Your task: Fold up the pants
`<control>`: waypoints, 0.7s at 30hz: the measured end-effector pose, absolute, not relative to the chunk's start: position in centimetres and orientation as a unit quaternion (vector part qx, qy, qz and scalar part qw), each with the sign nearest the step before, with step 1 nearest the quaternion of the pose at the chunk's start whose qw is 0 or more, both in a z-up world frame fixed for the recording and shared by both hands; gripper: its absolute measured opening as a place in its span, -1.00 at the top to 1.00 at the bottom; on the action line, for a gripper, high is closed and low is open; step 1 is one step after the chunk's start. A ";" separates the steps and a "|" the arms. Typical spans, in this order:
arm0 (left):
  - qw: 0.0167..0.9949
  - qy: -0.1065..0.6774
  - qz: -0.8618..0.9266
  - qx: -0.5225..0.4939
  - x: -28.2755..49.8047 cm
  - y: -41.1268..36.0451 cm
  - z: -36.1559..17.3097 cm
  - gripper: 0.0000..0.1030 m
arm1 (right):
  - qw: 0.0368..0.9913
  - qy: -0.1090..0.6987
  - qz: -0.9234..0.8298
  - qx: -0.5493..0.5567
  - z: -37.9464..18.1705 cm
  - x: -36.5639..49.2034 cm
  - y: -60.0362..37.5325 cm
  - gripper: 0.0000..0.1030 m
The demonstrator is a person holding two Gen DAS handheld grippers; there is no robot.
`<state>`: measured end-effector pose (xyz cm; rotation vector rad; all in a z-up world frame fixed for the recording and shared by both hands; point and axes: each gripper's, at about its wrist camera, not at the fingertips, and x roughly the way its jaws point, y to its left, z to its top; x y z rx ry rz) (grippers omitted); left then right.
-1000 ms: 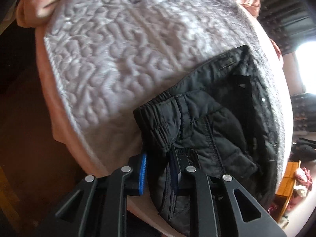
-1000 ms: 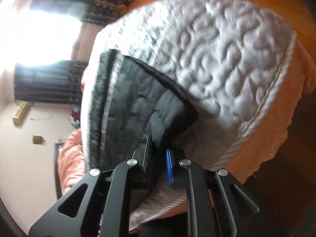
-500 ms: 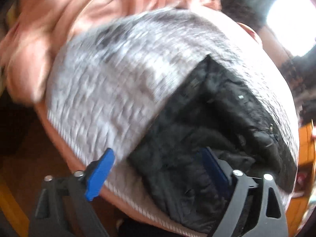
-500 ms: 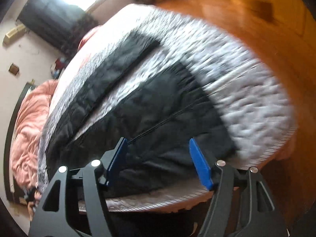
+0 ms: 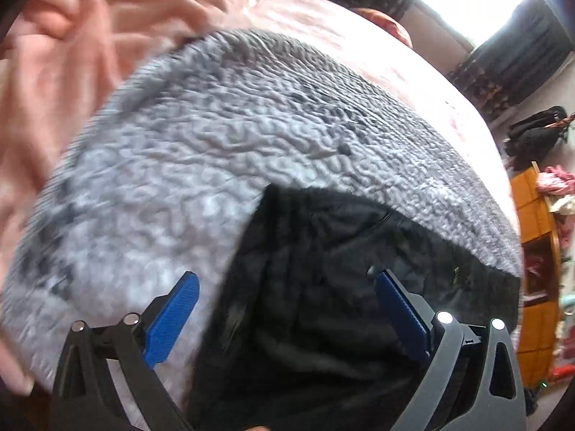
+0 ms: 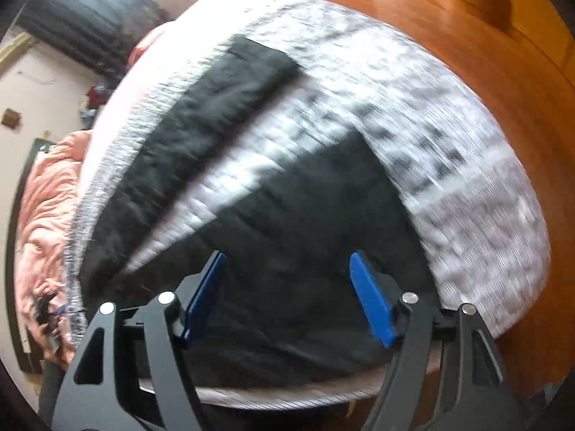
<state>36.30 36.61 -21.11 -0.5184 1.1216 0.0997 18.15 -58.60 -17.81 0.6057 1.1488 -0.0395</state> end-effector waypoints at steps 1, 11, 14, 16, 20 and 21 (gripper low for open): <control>0.812 0.529 0.046 -0.243 37.3 36.8 -21.5 -0.92 | 0.796 0.534 -0.010 0.285 -17.7 19.2 -58.4 -0.40; 0.784 0.577 -0.017 -0.231 44.3 37.0 -27.8 -0.86 | 0.791 0.546 0.057 0.269 -17.6 34.6 -54.2 -0.46; 0.779 0.590 -0.027 -0.210 45.3 36.9 -28.9 -0.75 | 0.793 0.544 0.075 0.263 -17.3 38.2 -53.9 -0.46; 0.781 0.589 -0.031 -0.204 45.5 37.0 -29.0 -0.54 | 0.793 0.542 0.086 0.264 -17.2 40.6 -54.2 -0.49; 0.783 0.585 -0.029 -0.208 45.5 37.5 -29.1 -0.16 | 0.796 0.543 0.090 0.250 -16.8 45.1 -55.2 -0.52; 0.783 0.585 -0.029 -0.207 45.5 37.6 -29.1 -0.14 | 0.799 0.542 0.087 0.245 -16.8 46.6 -55.6 -0.52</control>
